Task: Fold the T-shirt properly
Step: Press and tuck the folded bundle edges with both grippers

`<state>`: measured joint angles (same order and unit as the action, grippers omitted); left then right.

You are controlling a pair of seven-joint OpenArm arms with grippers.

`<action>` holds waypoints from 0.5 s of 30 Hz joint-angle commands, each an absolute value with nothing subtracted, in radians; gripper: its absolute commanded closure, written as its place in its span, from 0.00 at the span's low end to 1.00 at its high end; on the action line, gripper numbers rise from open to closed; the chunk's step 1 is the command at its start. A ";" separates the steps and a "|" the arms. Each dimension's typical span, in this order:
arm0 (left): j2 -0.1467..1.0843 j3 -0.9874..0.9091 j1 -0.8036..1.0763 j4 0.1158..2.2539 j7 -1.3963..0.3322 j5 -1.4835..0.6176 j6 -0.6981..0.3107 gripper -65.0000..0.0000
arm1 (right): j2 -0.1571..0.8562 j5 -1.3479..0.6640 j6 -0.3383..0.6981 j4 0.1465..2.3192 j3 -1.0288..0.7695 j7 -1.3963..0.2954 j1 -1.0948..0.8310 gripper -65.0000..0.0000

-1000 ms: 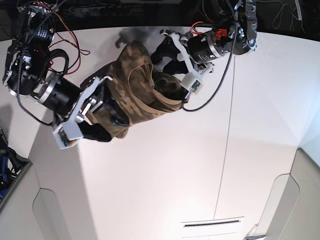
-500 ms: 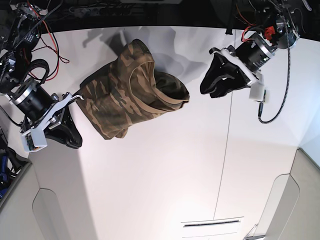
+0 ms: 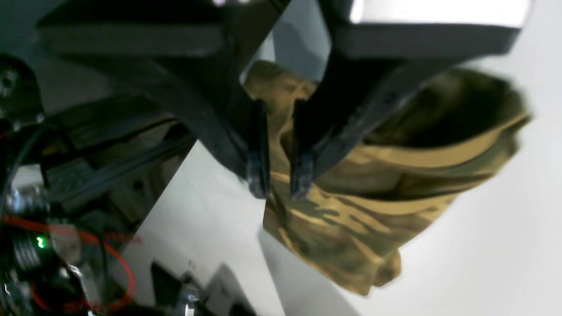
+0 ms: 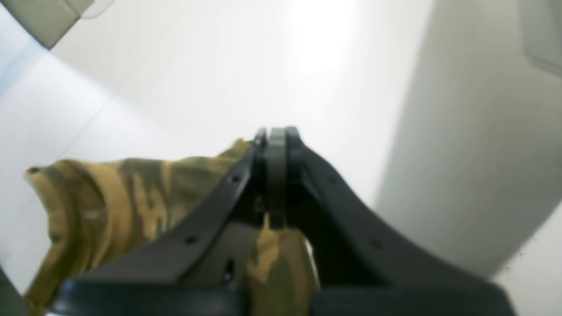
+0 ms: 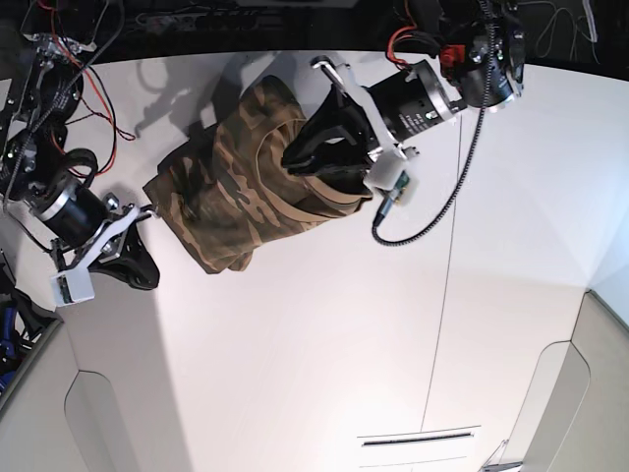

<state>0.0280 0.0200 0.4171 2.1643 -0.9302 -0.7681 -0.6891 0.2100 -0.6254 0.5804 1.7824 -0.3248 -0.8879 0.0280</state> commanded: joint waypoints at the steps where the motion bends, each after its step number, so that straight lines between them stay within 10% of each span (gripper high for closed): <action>1: 0.017 0.033 0.413 2.165 -0.908 -0.778 -0.698 0.85 | 0.218 -0.649 0.580 1.757 -0.326 -0.865 0.056 1.00; 15: 0.016 0.029 0.354 1.837 -0.878 -0.716 -0.698 0.85 | 0.199 -0.727 0.601 1.296 -0.241 -0.886 0.096 1.00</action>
